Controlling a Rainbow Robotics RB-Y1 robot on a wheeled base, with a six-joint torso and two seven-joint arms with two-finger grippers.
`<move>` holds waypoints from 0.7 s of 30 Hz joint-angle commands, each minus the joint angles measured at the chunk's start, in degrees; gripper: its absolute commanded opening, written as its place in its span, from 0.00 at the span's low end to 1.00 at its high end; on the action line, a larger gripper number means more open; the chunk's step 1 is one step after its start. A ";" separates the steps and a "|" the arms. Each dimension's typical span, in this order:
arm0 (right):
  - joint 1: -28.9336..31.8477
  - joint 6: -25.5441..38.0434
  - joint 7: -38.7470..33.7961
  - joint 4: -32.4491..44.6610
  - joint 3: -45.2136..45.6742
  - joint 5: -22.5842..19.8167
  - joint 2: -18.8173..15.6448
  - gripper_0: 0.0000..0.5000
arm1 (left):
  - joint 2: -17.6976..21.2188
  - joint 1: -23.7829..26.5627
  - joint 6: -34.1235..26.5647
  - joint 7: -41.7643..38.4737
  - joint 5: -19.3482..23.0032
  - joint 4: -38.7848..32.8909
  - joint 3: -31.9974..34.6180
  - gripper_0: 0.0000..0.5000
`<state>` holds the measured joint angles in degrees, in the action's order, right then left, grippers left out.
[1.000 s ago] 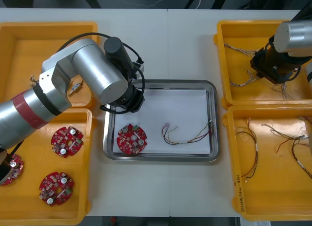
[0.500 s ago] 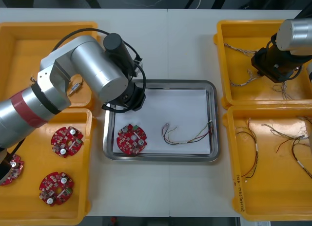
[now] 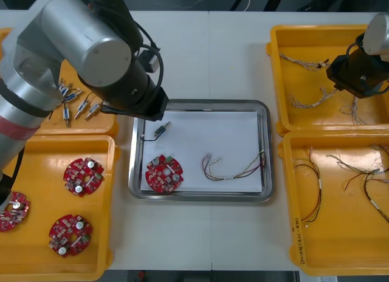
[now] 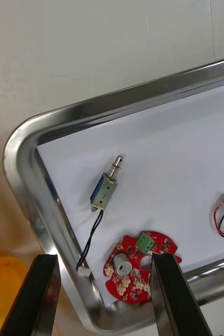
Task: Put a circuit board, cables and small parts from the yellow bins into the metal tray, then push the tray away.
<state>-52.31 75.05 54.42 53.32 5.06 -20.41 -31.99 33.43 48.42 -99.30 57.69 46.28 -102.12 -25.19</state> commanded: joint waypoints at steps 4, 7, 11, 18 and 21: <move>-3.41 0.36 1.21 1.70 3.11 2.04 -3.17 0.00 | 4.37 2.82 -5.81 -2.32 3.56 -3.97 7.61 1.00; -3.50 0.01 1.56 1.70 3.55 2.30 -3.26 0.00 | 5.77 2.82 -6.96 -1.79 4.08 -3.97 9.01 1.00; -3.41 -0.96 1.48 1.70 3.64 2.39 -3.26 0.00 | 7.62 2.82 -8.89 -0.91 4.17 -3.88 10.68 1.00; -3.41 -3.07 1.92 1.52 3.82 2.74 -3.26 0.00 | 10.17 2.73 -10.70 5.24 5.14 -0.54 17.01 1.00; -3.41 -3.69 2.44 1.52 3.82 2.83 -3.26 0.00 | 10.87 2.73 -10.70 6.91 5.23 1.31 19.12 1.00</move>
<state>-52.86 72.41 54.43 53.33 7.44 -18.31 -32.74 41.38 48.44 -109.49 58.00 50.93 -102.16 -9.47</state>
